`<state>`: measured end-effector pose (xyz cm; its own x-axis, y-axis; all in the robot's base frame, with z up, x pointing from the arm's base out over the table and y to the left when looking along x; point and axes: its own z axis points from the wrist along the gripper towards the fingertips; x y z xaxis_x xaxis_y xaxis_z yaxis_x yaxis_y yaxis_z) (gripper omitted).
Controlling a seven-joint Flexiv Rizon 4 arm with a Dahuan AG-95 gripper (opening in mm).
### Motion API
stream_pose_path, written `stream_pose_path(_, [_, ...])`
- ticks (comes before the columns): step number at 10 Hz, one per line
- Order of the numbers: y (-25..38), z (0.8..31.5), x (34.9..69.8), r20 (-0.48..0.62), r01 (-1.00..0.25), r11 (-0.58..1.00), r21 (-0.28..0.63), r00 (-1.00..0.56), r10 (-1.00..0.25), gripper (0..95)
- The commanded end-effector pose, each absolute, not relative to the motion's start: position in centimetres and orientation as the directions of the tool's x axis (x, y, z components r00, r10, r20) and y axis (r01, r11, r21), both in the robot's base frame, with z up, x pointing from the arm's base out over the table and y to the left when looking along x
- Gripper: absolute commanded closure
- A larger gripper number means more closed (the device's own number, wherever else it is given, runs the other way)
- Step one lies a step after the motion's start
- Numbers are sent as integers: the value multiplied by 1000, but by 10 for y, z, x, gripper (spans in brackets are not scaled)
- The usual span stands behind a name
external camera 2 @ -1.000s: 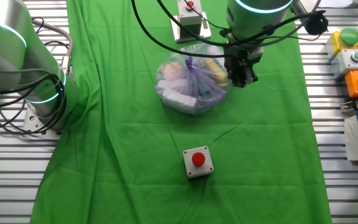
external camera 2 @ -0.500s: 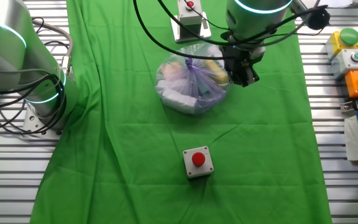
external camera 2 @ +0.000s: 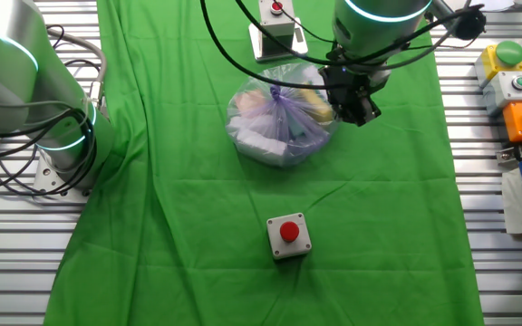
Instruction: Pick up a bag of things
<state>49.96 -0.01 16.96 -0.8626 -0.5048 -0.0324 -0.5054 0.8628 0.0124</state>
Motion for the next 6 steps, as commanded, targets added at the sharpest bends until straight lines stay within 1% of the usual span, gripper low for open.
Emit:
stream_pose_path(1, [1, 171, 499, -24, -490, 871, 26, -872, -489, 950])
stream_pose_path(3, [9, 174, 487, -17, -502, 864, 31, -865, -502, 950])
stream_pose_path(6, [31, 174, 453, -1, -484, 875, 16, -875, -485, 950])
